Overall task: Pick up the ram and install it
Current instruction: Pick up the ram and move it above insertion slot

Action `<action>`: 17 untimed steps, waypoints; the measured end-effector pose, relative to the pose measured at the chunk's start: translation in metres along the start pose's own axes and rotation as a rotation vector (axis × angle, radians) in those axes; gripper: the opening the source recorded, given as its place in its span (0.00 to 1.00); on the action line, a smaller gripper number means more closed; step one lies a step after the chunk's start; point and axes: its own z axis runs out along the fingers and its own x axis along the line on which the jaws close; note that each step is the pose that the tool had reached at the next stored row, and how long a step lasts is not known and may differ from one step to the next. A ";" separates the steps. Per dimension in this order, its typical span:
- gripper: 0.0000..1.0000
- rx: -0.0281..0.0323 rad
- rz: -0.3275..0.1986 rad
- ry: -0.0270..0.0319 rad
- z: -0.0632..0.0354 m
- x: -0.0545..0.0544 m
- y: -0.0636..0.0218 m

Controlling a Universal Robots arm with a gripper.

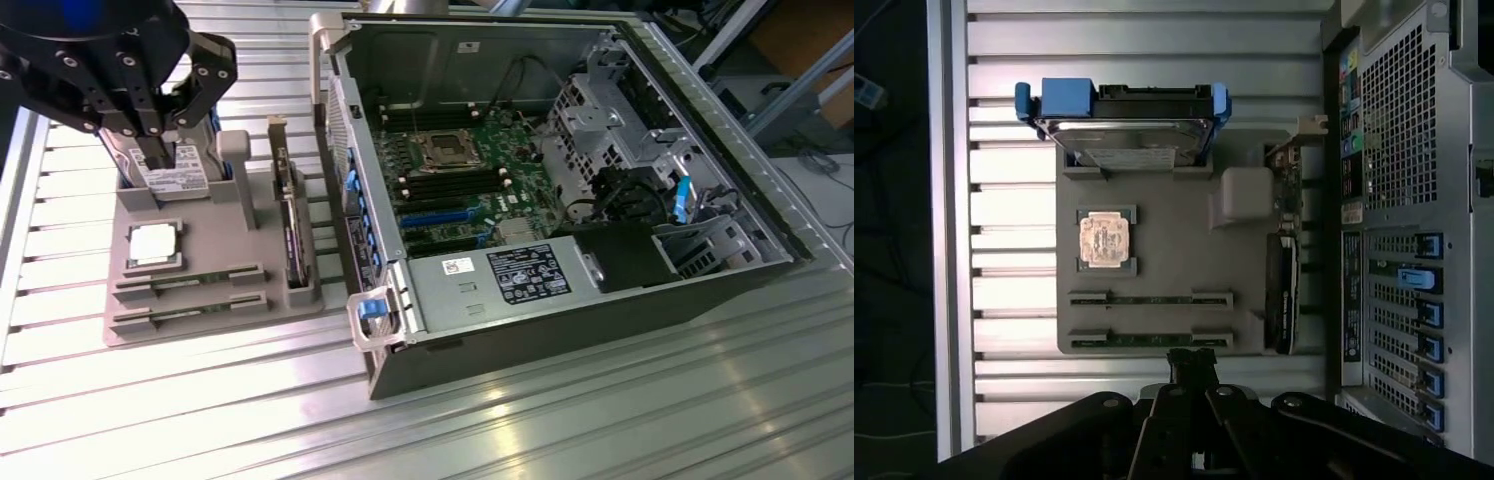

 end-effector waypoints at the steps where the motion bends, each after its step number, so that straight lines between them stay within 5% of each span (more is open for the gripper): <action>1: 0.11 -0.0003 -0.010 0.0004 0.0000 0.000 0.0000; 17: 0.11 -0.0049 -0.191 0.0085 0.0000 0.000 -0.0003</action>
